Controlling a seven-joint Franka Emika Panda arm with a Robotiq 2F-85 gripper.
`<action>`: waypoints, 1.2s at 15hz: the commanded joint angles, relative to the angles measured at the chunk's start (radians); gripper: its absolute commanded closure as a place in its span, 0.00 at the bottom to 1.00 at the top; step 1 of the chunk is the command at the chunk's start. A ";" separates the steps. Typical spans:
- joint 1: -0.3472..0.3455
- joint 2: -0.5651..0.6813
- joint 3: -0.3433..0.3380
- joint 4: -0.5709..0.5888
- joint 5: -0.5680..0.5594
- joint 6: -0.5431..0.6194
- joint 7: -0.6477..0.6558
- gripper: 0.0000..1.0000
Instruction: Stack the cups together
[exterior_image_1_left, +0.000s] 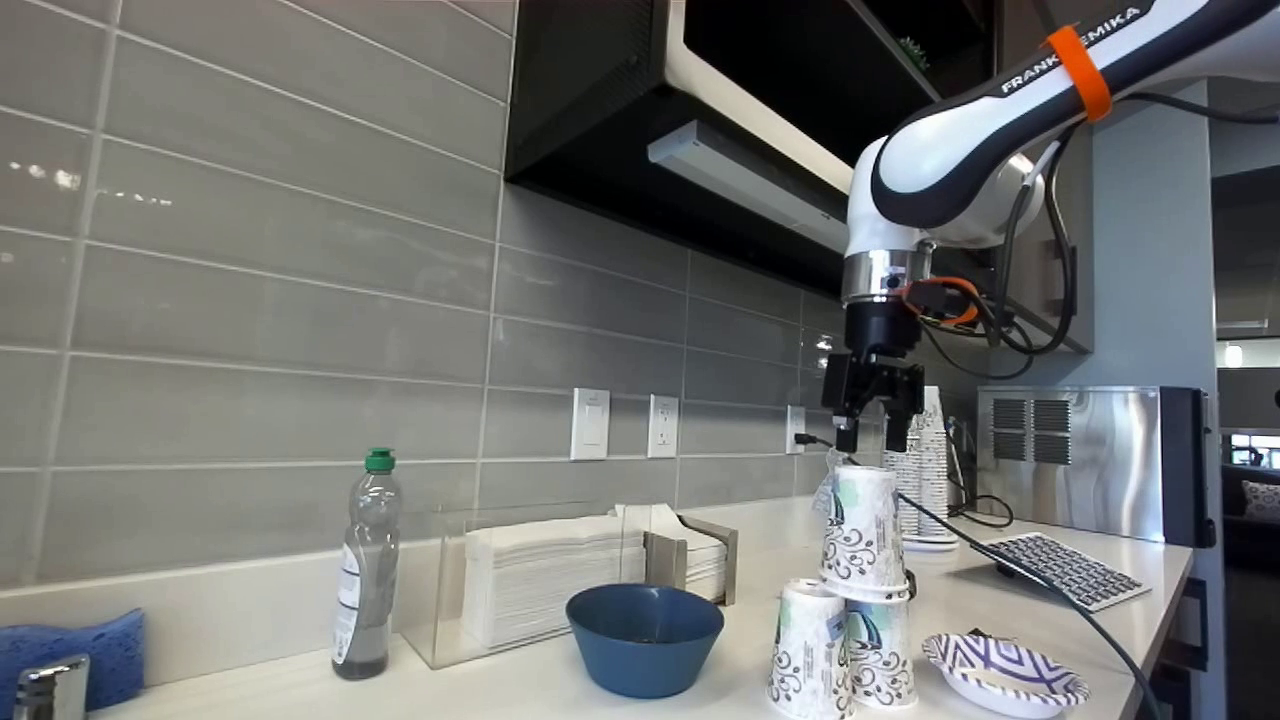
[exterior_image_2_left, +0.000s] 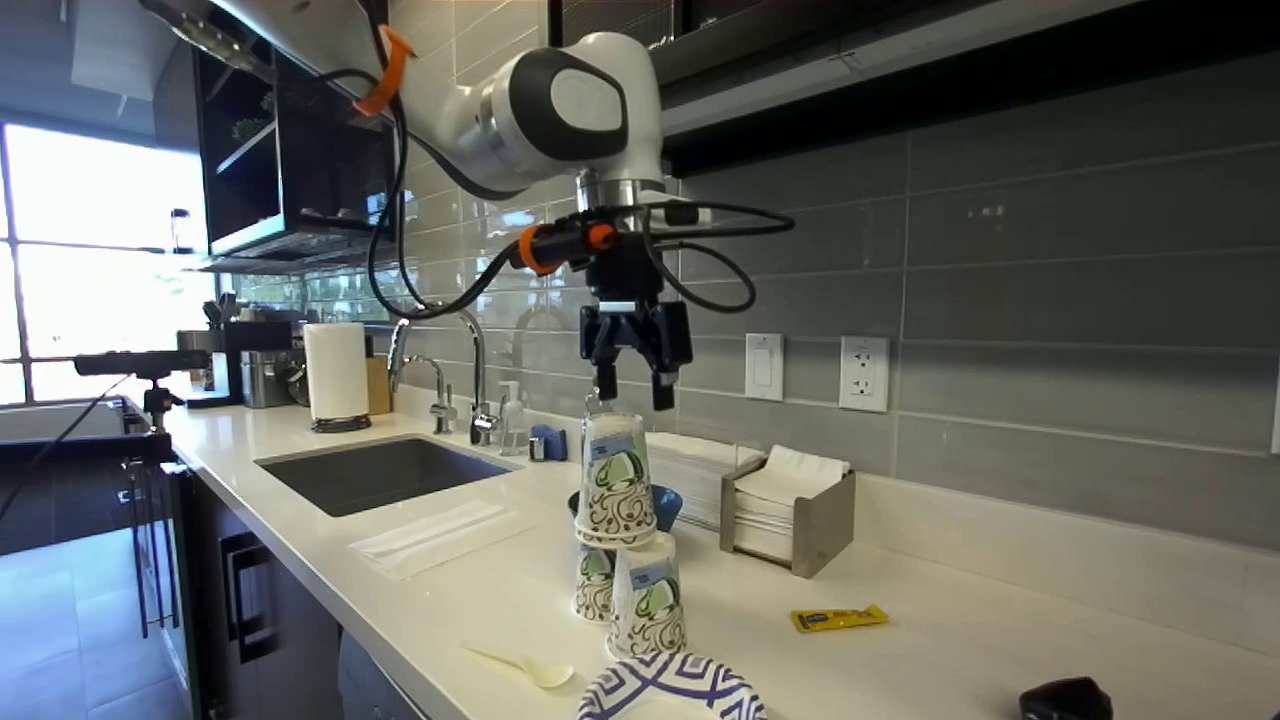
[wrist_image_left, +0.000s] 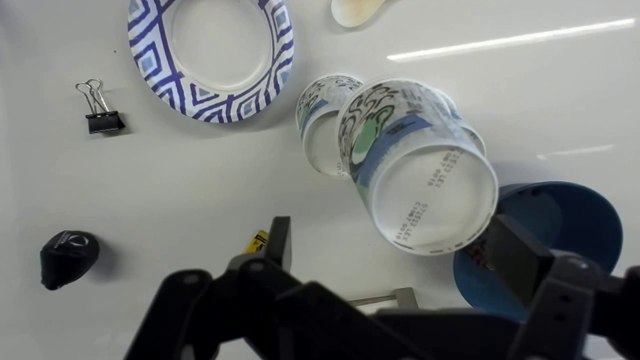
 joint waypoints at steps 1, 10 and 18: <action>-0.010 -0.021 -0.003 -0.022 0.028 -0.008 -0.038 0.00; -0.023 -0.024 -0.010 -0.042 0.024 -0.013 -0.040 0.00; -0.026 -0.007 -0.013 -0.042 0.033 -0.006 -0.050 0.70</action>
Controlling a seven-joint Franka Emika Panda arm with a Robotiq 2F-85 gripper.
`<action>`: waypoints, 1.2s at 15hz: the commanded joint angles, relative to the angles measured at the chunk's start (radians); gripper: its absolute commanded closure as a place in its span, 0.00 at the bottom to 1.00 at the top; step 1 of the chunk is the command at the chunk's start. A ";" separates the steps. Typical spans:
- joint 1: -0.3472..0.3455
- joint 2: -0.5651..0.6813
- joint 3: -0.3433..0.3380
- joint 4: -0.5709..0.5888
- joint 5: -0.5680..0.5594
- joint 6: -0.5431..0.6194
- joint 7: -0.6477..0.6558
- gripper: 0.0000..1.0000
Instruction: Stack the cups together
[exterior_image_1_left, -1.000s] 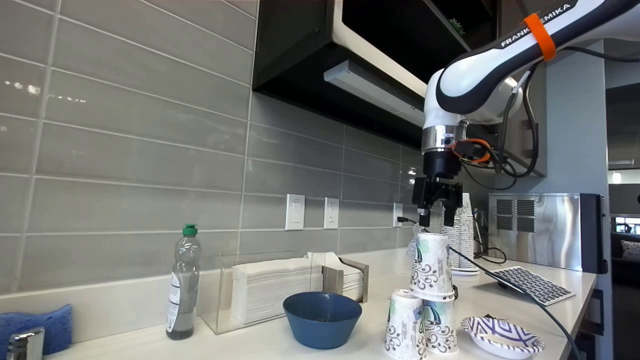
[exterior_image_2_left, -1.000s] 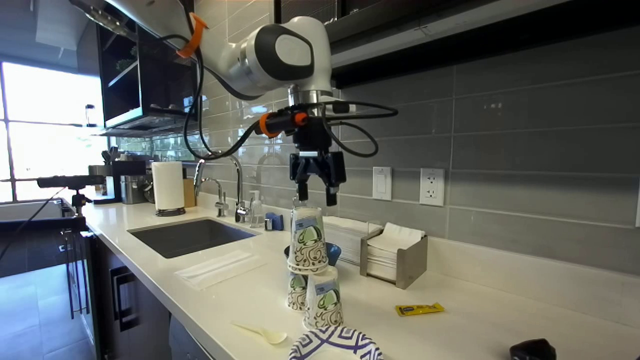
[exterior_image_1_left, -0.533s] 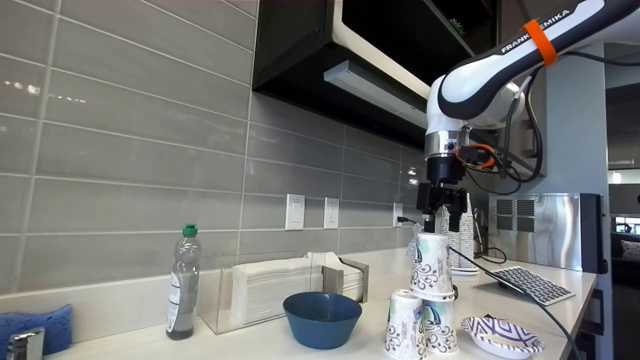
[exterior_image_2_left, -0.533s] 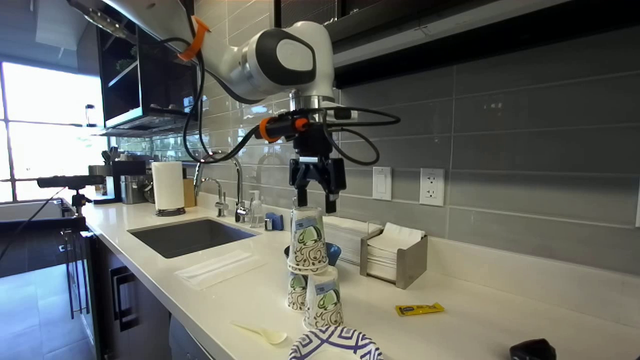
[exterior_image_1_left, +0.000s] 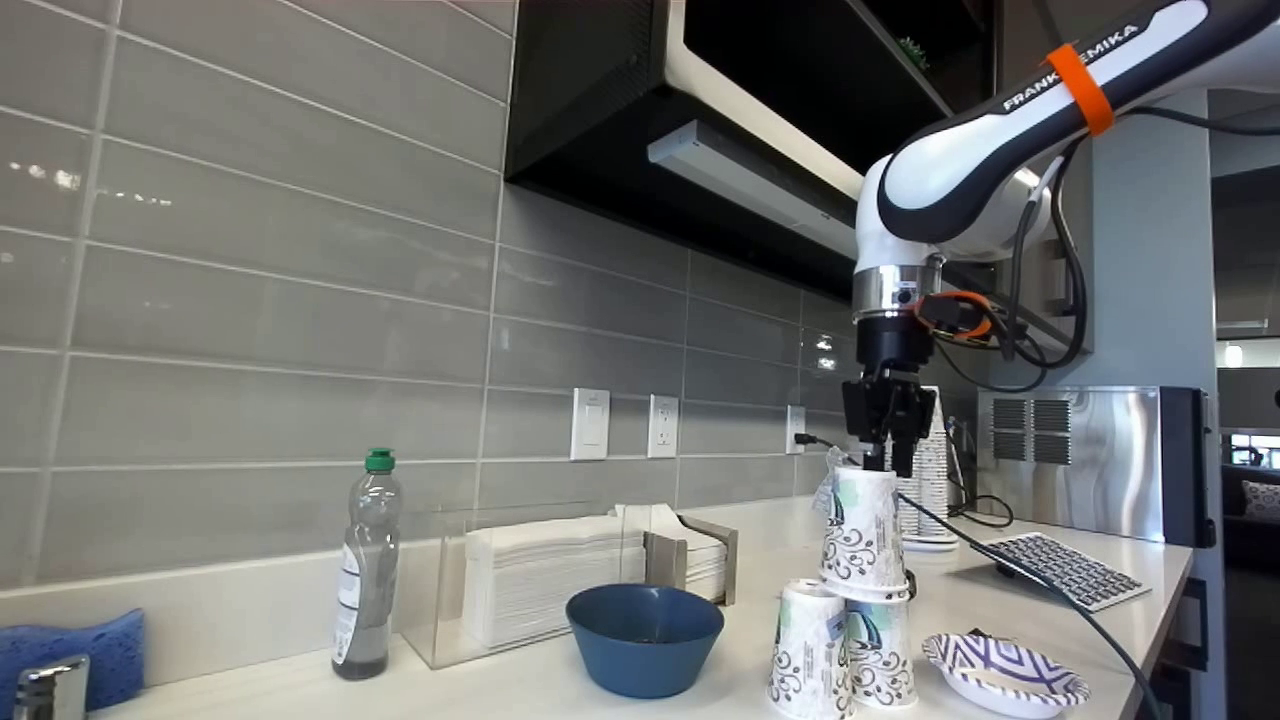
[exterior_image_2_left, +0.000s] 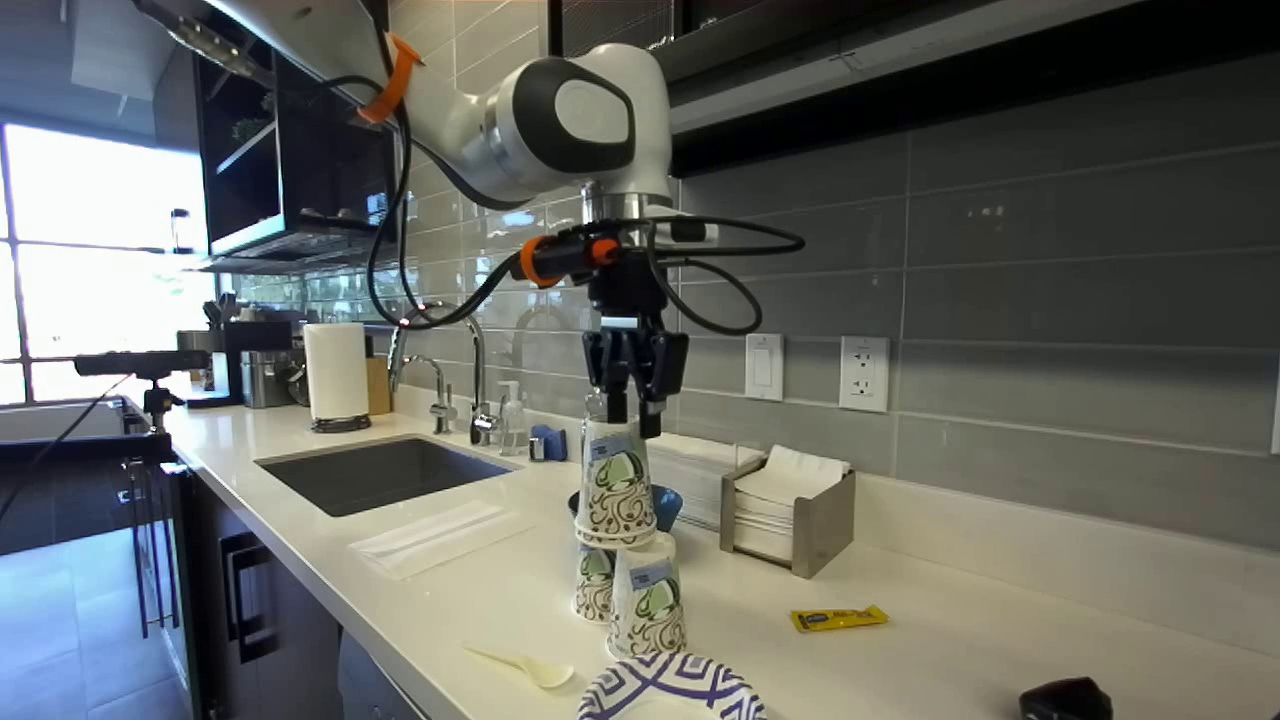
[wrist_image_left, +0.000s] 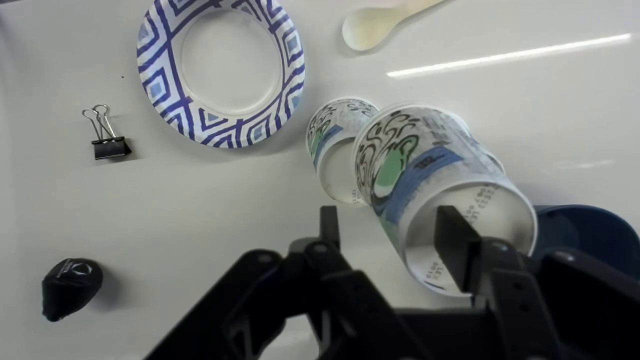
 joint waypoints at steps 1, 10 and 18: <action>-0.007 -0.008 -0.003 -0.010 0.026 0.002 -0.030 0.76; -0.007 -0.016 0.000 -0.005 0.019 -0.006 -0.030 0.99; 0.003 -0.051 0.029 0.028 -0.013 -0.039 -0.009 0.99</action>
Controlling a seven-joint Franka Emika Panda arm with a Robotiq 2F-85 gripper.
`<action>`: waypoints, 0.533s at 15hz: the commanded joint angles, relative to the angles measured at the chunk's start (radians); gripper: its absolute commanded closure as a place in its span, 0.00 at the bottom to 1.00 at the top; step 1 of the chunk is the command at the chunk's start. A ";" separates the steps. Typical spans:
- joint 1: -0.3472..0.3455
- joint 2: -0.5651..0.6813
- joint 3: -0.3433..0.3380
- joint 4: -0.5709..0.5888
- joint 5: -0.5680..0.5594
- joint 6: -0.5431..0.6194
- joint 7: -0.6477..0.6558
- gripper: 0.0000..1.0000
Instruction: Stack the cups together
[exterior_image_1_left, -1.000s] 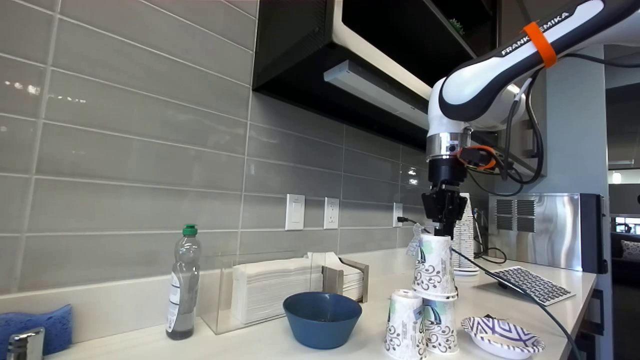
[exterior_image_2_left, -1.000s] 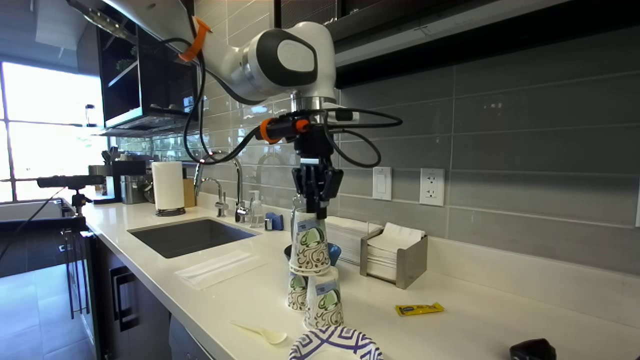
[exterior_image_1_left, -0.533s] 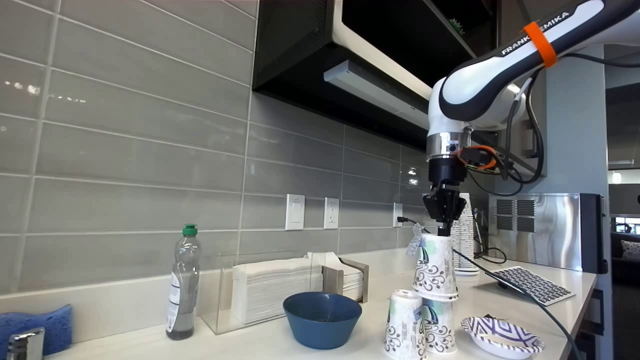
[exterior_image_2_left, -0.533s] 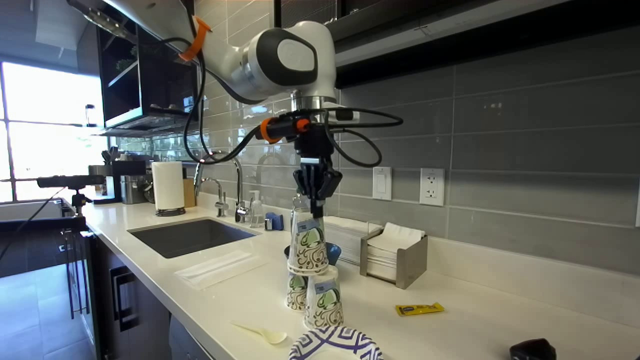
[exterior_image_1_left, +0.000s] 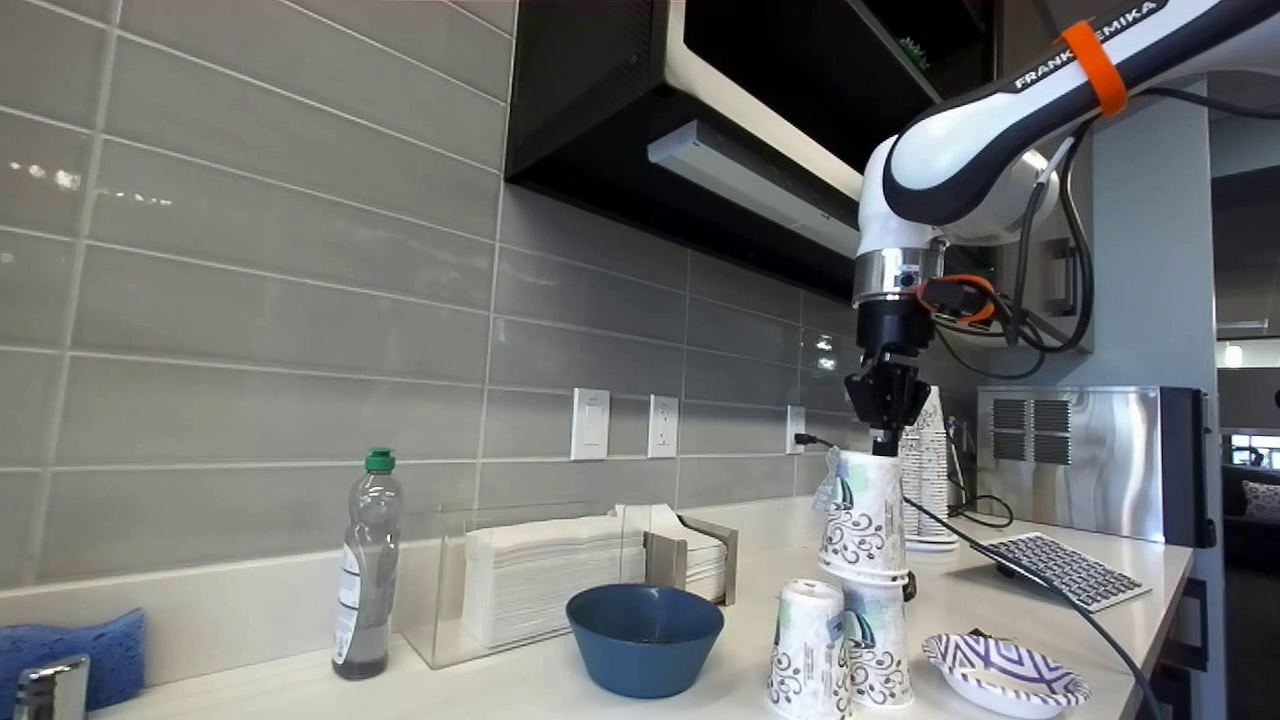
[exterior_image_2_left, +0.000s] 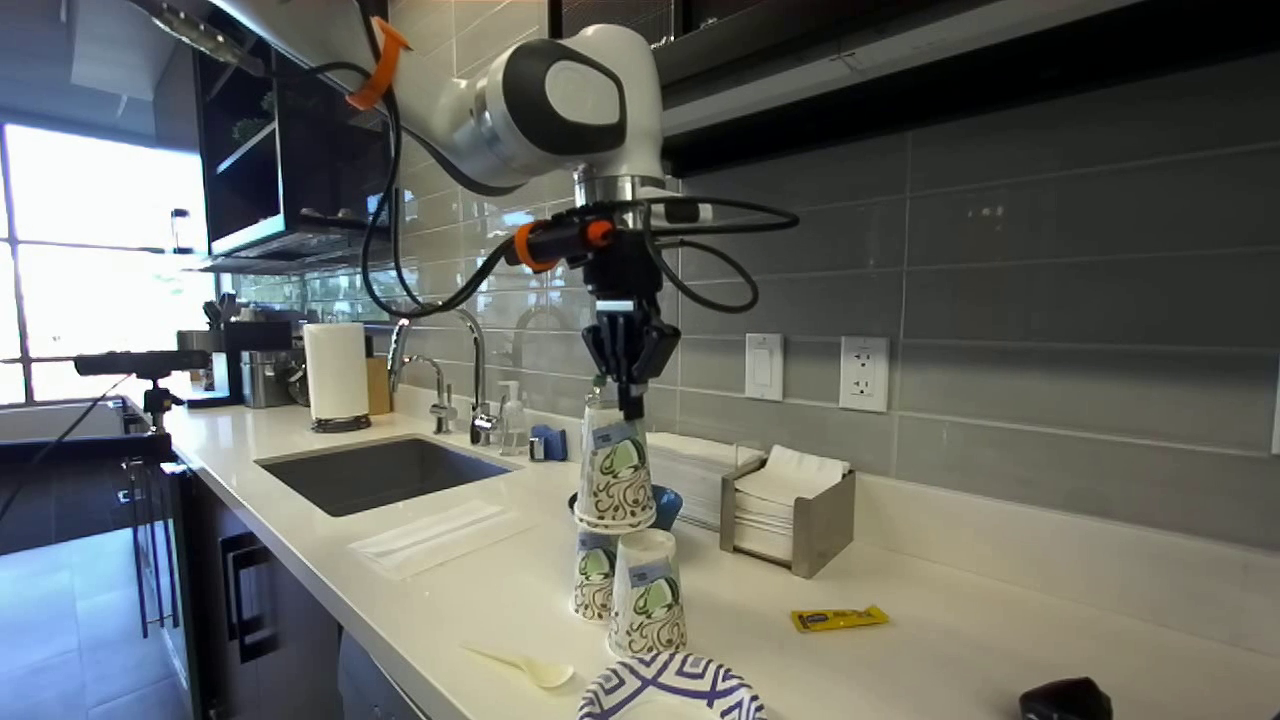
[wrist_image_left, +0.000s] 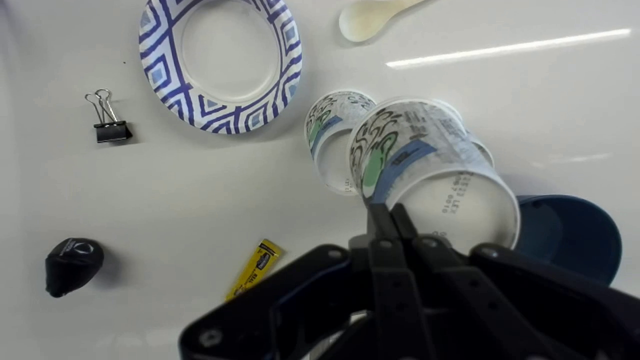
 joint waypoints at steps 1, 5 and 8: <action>0.006 -0.019 0.023 0.029 -0.012 -0.034 -0.001 0.99; 0.019 0.011 0.041 0.063 -0.007 -0.030 -0.015 0.99; 0.022 0.043 0.045 0.087 -0.006 -0.027 -0.026 0.99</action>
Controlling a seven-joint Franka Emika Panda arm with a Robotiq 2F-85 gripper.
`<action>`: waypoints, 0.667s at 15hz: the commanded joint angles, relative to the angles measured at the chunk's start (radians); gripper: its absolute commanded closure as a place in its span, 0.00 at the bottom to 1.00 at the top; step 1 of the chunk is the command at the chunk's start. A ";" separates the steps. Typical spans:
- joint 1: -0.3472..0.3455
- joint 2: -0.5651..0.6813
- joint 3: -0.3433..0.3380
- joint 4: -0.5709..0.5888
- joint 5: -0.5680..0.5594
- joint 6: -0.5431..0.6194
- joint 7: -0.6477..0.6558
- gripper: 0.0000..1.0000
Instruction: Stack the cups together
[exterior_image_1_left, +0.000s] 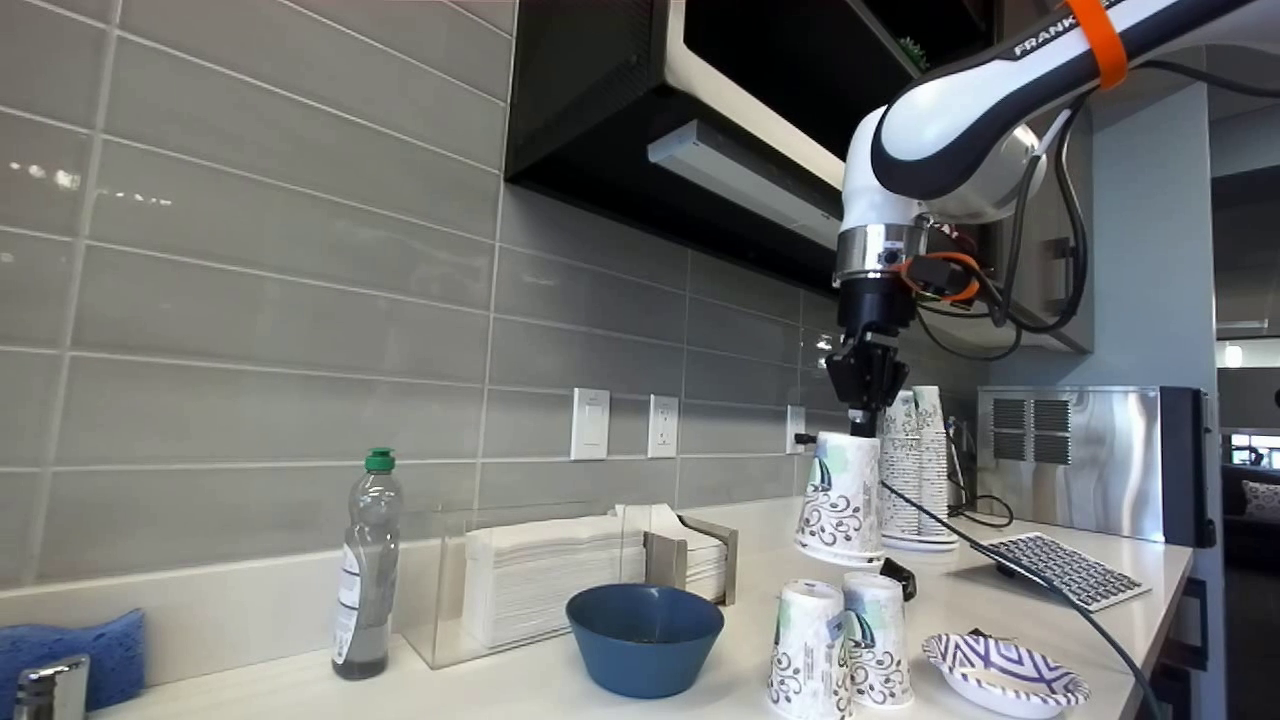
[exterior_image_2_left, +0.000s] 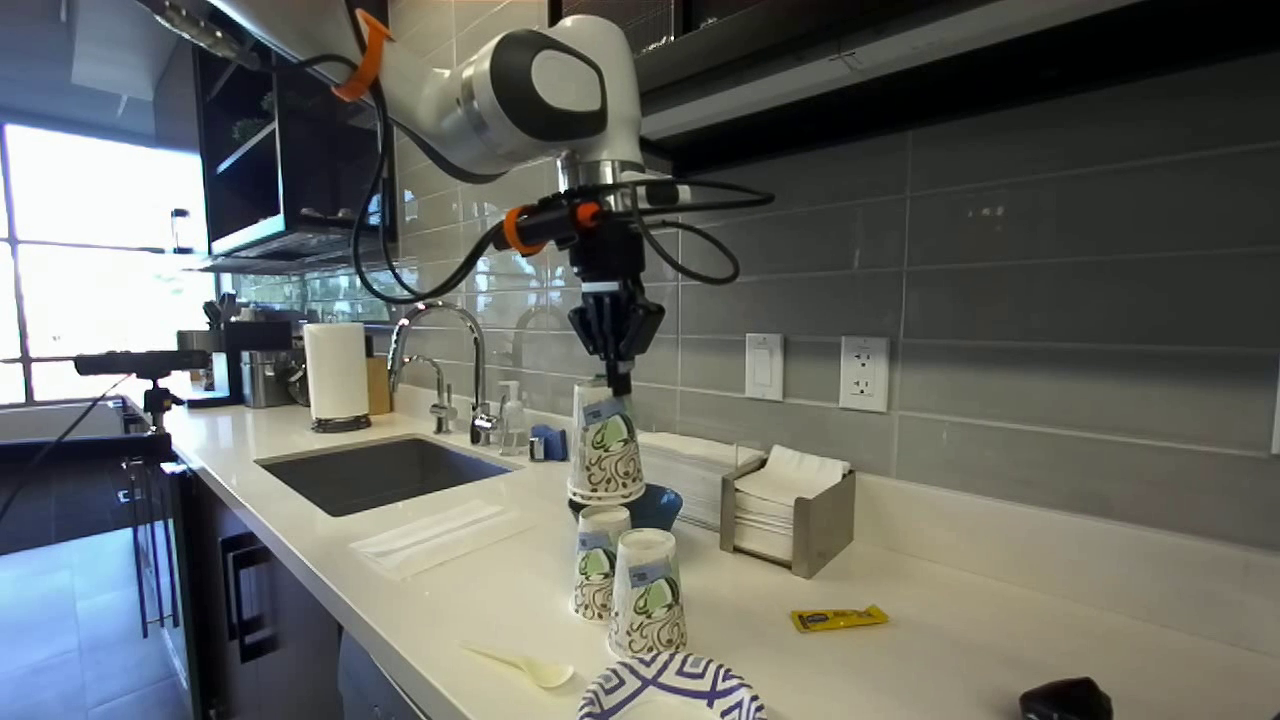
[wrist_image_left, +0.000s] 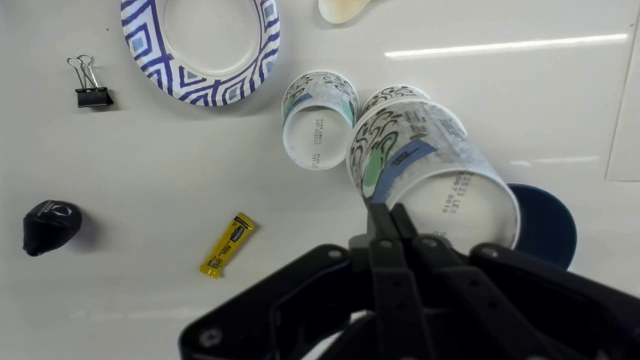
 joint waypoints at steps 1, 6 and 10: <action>0.008 0.055 0.003 0.056 -0.001 -0.016 -0.029 0.99; 0.012 0.121 0.001 0.096 0.008 -0.010 -0.066 0.99; 0.023 0.159 0.012 0.123 0.011 -0.020 -0.075 0.99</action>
